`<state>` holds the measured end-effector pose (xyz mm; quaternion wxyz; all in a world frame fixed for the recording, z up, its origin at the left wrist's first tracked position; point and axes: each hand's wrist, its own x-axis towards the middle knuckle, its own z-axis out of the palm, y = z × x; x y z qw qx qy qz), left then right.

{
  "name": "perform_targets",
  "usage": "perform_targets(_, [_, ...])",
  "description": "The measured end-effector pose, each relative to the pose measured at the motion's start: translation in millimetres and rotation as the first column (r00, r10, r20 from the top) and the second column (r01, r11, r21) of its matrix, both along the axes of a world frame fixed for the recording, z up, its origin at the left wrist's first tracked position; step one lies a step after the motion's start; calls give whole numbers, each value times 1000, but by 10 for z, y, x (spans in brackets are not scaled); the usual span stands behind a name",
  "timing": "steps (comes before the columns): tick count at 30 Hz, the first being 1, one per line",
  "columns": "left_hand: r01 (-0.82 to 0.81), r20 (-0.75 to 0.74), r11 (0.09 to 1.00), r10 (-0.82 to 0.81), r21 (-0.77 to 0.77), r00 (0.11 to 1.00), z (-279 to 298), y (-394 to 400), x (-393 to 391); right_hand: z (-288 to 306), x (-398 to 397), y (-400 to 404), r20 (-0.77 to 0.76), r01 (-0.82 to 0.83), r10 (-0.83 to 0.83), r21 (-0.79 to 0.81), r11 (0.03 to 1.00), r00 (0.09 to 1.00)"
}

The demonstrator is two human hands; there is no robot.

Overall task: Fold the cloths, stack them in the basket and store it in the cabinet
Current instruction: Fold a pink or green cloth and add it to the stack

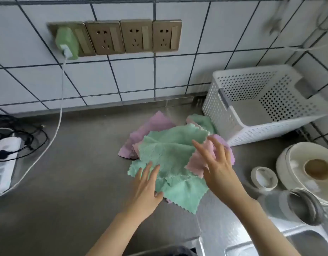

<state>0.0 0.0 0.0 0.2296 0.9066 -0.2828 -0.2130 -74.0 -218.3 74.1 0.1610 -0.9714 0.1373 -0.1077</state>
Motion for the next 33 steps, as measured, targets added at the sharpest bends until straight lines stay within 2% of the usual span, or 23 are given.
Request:
perform_targets(2, [-9, 56, 999, 6, 53, 998, -5, -75, 84, -62, 70, -52, -45, -49, 47, -47, 998, 998])
perform_targets(4, [-18, 97, 996, 9, 86, 995, -28, -133, 160, -254, 122, -150, -108, -76, 74, -22, 997, 991])
perform_targets(6, [-15, 73, 997, 9, 79, 997, -92, -165, 249, -472, 190, -252, -158, -106, 120, 91, 990, 980])
perform_targets(8, [25, 26, 998, -26, 54, 999, -168, -216, 331, -588, 223, -356, -225, -99, 100, 16, 995, 969])
perform_targets(10, [59, 4, 998, -59, 26, 998, -276, -294, 380, -613, 241, -389, -202, -70, 80, 54, 996, 976])
perform_targets(13, [92, 11, 996, -92, -9, 996, -382, -488, 495, -510, 262, -446, -124, -3, 4, 11, 1000, 992])
perform_targets(16, [110, -68, 985, -120, -129, 990, -363, -778, 589, -361, 282, -582, -87, 147, -142, 57, 988, 986])
perform_targets(19, [40, -242, 971, -99, -237, 965, -272, -968, 666, -237, 281, -651, -122, 205, -200, 26, 979, 972])
perform_targets(20, [49, -280, 976, -109, -212, 954, -261, -980, 700, -202, 278, -655, -128, 221, -217, 21, 975, 968])
perform_targets(22, [131, -272, 989, -143, -62, 952, -248, -953, 770, -97, 267, -603, -112, 264, -263, -14, 965, 958])
perform_targets(24, [185, -216, 974, -154, 129, 964, -203, -920, 804, 16, 279, -532, -33, 277, -282, -110, 955, 959])
perform_targets(26, [220, -227, 957, -176, 190, 958, -62, -921, 739, 184, 330, -420, 84, 263, -255, -95, 960, 963])
perform_targets(28, [318, -198, 939, -290, 133, 936, 157, -981, 618, 406, 442, -293, 179, 193, -188, -11, 981, 966])
perform_targets(30, [345, -128, 937, -350, -59, 928, 399, -1053, 501, 661, 570, -149, 250, 104, -116, 60, 993, 961])
perform_targets(32, [161, -136, 908, -228, -386, 964, 588, -1077, 461, 935, 647, 29, 313, 74, -127, 178, 981, 941])
perform_targets(33, [32, -135, 853, -119, -521, 984, 662, -1064, 458, 1071, 650, 122, 346, 64, -149, 244, 968, 927])
